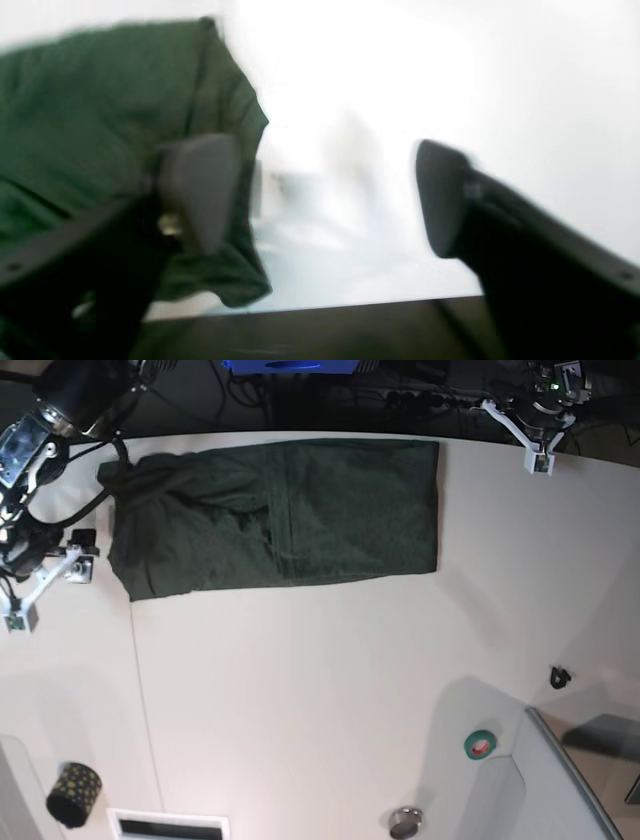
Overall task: Layout the t-shirt on the table in an organized manner, then fold the t-shirt properly
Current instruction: 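Grasp the shirt end with the right gripper and the opposite end with the left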
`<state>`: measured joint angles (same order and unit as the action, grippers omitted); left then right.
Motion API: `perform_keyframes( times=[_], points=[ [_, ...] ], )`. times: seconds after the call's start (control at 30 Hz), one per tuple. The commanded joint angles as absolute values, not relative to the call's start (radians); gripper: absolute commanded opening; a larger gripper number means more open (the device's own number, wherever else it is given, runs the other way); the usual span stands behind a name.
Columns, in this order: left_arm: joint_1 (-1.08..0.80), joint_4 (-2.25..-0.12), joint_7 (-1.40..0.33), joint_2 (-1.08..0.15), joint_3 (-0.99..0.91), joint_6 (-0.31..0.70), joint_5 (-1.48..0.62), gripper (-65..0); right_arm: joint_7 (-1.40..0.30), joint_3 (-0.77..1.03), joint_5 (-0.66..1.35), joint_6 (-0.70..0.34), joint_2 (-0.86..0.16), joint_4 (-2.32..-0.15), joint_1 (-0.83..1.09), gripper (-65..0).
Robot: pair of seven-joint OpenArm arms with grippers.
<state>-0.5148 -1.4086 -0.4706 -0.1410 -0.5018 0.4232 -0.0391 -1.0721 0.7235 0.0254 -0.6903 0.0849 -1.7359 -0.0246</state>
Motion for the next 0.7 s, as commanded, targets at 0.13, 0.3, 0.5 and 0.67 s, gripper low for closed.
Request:
perform_keyframes(
  times=[0.13, 0.3, 0.5, 0.67],
  points=[
    [-0.470, -1.445, -0.377, -0.159, -0.493, 0.427, -0.085, -65.0, -1.227, 0.855, 0.407, -0.698, -0.073, -1.508, -0.067, -1.4],
    [-0.470, -1.443, -0.377, -0.159, -0.499, 0.427, -0.085, -65.0, -1.270, 0.863, 0.558, -0.698, -0.165, -1.256, -0.082, -1.4],
    [-0.470, -1.443, -0.377, -0.159, -0.495, 0.427, -0.085, -65.0, -1.277, 0.860, 0.559, -0.698, -0.179, -1.178, -0.067, -1.4],
    [-0.446, -1.460, -0.380, -0.157, -0.492, 0.427, -0.085, -65.0, -1.270, 0.773, 0.562, -0.698, -0.171, -1.175, -0.038, -1.4]
  ],
)
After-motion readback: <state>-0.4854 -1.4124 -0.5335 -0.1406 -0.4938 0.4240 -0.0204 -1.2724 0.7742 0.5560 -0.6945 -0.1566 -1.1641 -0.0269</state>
